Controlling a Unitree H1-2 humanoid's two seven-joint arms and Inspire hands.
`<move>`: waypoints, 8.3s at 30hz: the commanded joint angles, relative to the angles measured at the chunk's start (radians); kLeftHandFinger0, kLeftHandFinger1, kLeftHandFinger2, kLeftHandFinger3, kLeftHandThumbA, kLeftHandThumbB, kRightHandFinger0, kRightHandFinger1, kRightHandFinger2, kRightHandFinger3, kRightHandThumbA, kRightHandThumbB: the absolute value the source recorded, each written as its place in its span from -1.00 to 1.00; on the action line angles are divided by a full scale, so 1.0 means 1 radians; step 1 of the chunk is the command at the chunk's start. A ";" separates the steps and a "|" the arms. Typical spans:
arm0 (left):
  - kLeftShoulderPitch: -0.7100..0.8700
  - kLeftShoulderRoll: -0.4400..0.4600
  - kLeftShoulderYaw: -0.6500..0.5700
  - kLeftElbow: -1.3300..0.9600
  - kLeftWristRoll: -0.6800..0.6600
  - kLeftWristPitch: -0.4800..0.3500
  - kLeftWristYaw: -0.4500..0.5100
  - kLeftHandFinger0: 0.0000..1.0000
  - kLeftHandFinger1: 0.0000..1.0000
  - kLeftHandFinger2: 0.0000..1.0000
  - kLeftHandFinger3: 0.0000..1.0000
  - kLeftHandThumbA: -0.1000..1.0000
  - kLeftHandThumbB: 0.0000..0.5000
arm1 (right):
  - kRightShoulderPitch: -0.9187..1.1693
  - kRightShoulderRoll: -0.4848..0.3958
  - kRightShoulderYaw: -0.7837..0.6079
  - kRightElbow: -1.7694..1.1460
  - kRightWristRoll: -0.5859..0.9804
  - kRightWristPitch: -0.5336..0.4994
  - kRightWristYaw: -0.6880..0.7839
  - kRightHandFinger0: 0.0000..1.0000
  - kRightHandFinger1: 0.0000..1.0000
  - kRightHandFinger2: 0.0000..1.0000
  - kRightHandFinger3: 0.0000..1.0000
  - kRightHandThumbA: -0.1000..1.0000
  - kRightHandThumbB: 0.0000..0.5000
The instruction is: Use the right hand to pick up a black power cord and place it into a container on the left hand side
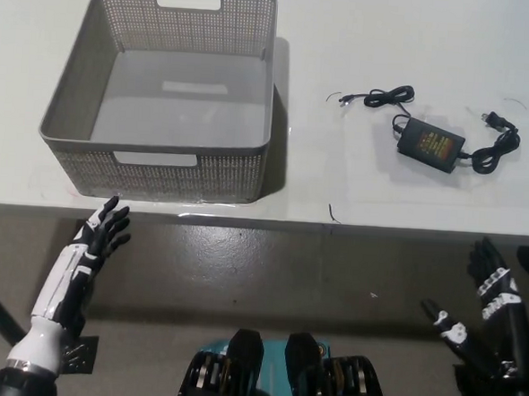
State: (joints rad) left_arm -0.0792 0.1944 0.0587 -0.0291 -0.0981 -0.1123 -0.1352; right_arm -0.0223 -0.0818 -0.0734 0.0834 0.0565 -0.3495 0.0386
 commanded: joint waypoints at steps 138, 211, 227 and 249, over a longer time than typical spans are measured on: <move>0.093 0.075 -0.112 -0.074 0.077 -0.079 -0.138 1.00 1.00 1.00 1.00 0.86 0.67 | -1.031 -0.256 0.405 1.161 -0.549 0.086 -0.297 -0.59 0.33 0.86 1.00 -1.00 -0.44; 0.114 0.101 -0.159 -0.093 0.168 -0.082 -0.140 1.00 1.00 1.00 1.00 0.82 0.71 | -1.317 0.150 0.432 0.792 -0.651 0.193 -0.386 -1.00 -0.70 0.01 -0.26 -1.00 -0.35; 0.075 0.122 -0.190 -0.119 0.220 -0.038 -0.158 1.00 1.00 1.00 1.00 0.89 0.73 | -1.263 0.245 0.496 1.029 -0.662 0.164 -0.413 -1.00 -0.62 0.00 -0.17 -0.97 -0.38; 0.036 0.127 -0.211 -0.106 0.231 -0.058 -0.167 1.00 1.00 1.00 1.00 0.80 0.65 | -1.203 0.203 0.514 1.013 -0.644 0.193 -0.214 1.00 1.00 1.00 1.00 1.00 1.00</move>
State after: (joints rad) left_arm -0.0276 0.2953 -0.1505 -0.1143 0.1322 -0.1490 -0.2873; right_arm -1.1891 0.1474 0.4352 1.1651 -0.6007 -0.1787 -0.2579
